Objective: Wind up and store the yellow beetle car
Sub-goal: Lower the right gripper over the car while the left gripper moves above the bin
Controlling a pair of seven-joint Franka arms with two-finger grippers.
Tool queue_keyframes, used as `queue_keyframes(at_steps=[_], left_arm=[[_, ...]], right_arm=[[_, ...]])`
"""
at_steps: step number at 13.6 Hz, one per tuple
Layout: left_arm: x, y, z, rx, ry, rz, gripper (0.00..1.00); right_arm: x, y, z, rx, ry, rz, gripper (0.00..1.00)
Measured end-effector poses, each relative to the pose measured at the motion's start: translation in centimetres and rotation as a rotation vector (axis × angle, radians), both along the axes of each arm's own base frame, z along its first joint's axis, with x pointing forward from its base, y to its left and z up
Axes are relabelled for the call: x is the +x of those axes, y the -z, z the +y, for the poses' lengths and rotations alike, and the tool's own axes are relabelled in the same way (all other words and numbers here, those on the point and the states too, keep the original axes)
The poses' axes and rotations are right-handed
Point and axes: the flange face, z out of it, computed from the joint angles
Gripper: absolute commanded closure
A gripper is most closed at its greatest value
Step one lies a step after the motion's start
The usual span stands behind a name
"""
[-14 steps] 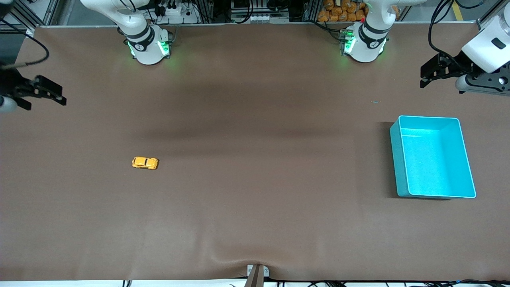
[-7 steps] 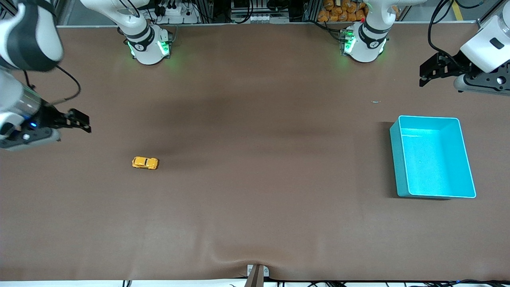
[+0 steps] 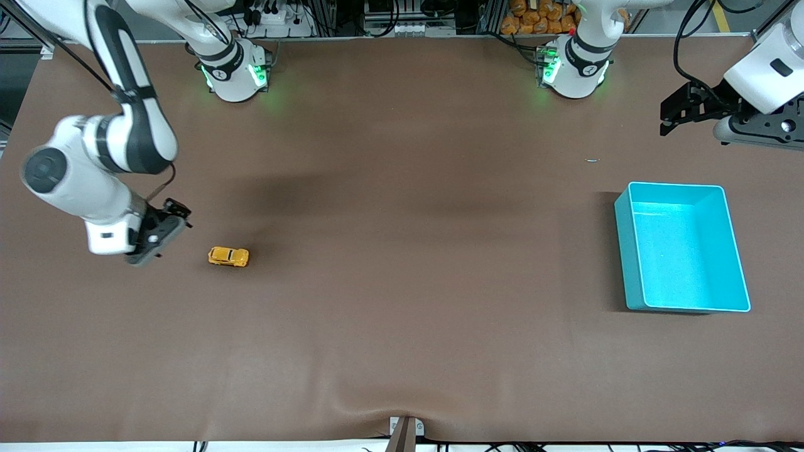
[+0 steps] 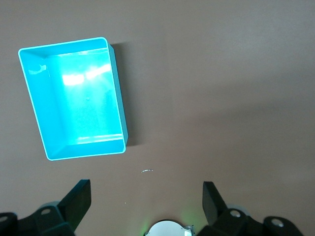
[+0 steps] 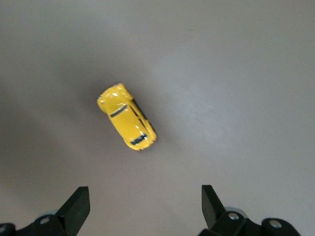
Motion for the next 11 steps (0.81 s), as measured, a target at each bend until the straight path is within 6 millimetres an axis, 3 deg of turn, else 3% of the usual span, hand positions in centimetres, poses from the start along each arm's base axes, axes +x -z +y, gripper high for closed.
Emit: queue_keyframes(at_steps=[5, 10, 11], left_arm=[[0.0, 0.2, 0.0, 0.002, -0.007, 0.009, 0.00], [0.1, 0.7, 0.0, 0.004, -0.028, 0.019, 0.00], [0.2, 0.8, 0.1, 0.004, -0.029, 0.021, 0.00]], right_arm=[[0.3, 5.1, 2.2, -0.005, -0.245, 0.027, 0.00], [0.6, 8.6, 4.1, -0.003, -0.330, 0.010, 0.01], [0.6, 9.1, 4.2, -0.004, -0.349, 0.006, 0.07]])
